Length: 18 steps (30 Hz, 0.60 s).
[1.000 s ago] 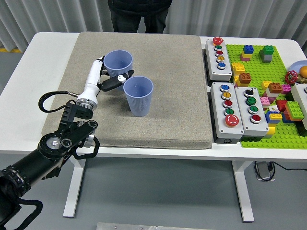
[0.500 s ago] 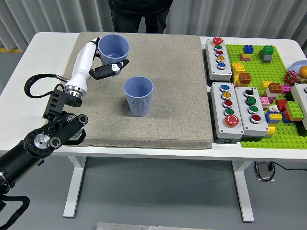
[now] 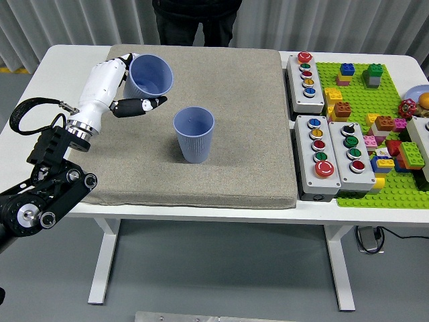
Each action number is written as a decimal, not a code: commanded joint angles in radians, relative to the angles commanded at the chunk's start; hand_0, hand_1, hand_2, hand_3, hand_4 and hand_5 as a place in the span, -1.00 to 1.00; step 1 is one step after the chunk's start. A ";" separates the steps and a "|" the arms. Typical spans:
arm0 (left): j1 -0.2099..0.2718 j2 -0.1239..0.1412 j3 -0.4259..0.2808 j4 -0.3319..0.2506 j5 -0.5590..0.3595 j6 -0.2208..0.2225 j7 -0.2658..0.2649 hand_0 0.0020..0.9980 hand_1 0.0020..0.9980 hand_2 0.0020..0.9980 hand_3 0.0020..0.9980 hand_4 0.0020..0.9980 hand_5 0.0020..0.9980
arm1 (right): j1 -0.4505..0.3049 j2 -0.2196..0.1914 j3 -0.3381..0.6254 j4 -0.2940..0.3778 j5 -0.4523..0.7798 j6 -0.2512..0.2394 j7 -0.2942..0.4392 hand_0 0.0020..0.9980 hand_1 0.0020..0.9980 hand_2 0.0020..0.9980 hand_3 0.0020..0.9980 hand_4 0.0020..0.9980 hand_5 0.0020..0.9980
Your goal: Pick cup pour cup place
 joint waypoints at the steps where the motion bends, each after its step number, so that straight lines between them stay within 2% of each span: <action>1: -0.001 0.004 0.002 -0.012 0.038 -0.004 0.008 -0.19 -0.01 0.17 0.19 0.65 -0.52 | 0.000 0.000 0.001 0.000 0.000 0.000 0.000 0.34 0.22 0.11 0.08 -1.00 -0.71; 3: -0.001 0.006 0.003 -0.018 0.077 -0.006 0.013 -0.19 -0.01 0.17 0.19 0.65 -0.52 | 0.000 0.000 0.001 0.000 -0.001 0.000 0.000 0.34 0.22 0.11 0.08 -1.00 -0.71; 7: -0.027 0.017 0.026 -0.036 0.237 -0.020 0.056 -0.20 -0.02 0.16 0.16 0.65 -0.52 | 0.002 -0.002 -0.001 0.000 0.004 -0.001 0.002 0.34 0.22 0.11 0.08 -1.00 -0.72; 10: -0.039 0.027 0.040 -0.041 0.302 -0.023 0.071 -0.20 -0.02 0.16 0.16 0.65 -0.52 | 0.002 -0.004 -0.004 0.000 0.012 -0.003 0.004 0.34 0.22 0.11 0.08 -1.00 -0.72; 18: -0.074 0.041 0.087 -0.033 0.358 -0.025 0.100 -0.21 -0.03 0.12 0.14 0.64 -0.52 | 0.001 -0.005 -0.009 0.000 0.019 -0.007 0.006 0.34 0.22 0.11 0.07 -1.00 -0.74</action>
